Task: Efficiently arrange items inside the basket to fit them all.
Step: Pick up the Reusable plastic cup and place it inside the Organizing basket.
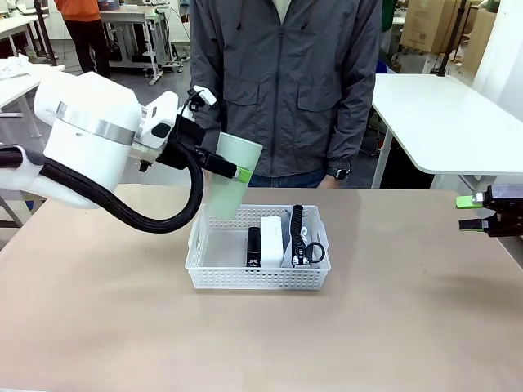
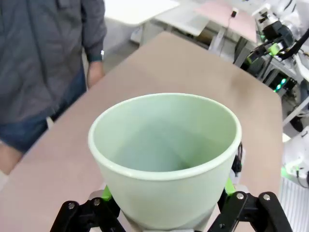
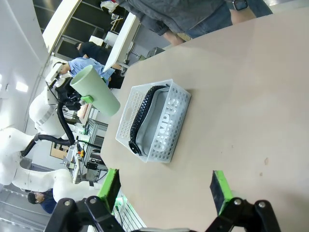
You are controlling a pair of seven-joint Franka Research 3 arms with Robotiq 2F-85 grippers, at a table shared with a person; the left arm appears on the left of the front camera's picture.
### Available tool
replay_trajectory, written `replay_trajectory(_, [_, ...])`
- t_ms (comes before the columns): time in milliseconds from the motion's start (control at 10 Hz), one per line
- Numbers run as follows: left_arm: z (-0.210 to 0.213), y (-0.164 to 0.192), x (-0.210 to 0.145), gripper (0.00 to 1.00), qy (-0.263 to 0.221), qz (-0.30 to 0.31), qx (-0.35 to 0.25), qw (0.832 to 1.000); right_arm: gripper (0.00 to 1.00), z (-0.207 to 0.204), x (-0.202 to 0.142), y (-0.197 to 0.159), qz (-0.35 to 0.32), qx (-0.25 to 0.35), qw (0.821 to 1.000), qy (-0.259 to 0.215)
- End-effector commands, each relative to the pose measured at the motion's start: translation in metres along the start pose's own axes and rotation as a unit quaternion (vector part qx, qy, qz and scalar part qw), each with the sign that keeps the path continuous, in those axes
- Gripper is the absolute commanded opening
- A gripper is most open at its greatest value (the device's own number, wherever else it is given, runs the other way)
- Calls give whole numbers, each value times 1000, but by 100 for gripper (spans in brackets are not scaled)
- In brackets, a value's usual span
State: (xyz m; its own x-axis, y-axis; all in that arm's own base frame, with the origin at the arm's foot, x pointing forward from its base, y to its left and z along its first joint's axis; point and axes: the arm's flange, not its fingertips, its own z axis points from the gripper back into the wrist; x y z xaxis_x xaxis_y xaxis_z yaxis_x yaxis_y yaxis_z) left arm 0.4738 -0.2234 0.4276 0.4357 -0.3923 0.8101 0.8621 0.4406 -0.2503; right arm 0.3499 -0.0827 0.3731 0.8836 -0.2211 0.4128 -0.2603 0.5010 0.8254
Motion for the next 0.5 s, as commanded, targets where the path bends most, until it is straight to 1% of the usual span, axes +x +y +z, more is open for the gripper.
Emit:
replay_trajectory(0, [11,3,16,89,22,54,-34,998,100,1,1,2,-10,6,1000,-5])
replay_trajectory(100, [13,8,24,89,45,71,-38,996,100,1,1,2,-10,6,1000,-5])
replay_trajectory(200, [16,11,33,89,83,96,-42,991,100,1,1,2,-10,6,1000,-5])
replay_trajectory(300, [17,13,39,89,145,119,-40,982,100,1,1,2,-10,6,1000,-5])
replay_trajectory(400, [18,12,45,89,192,148,-55,969,100,1,1,2,-10,6,1000,-5])
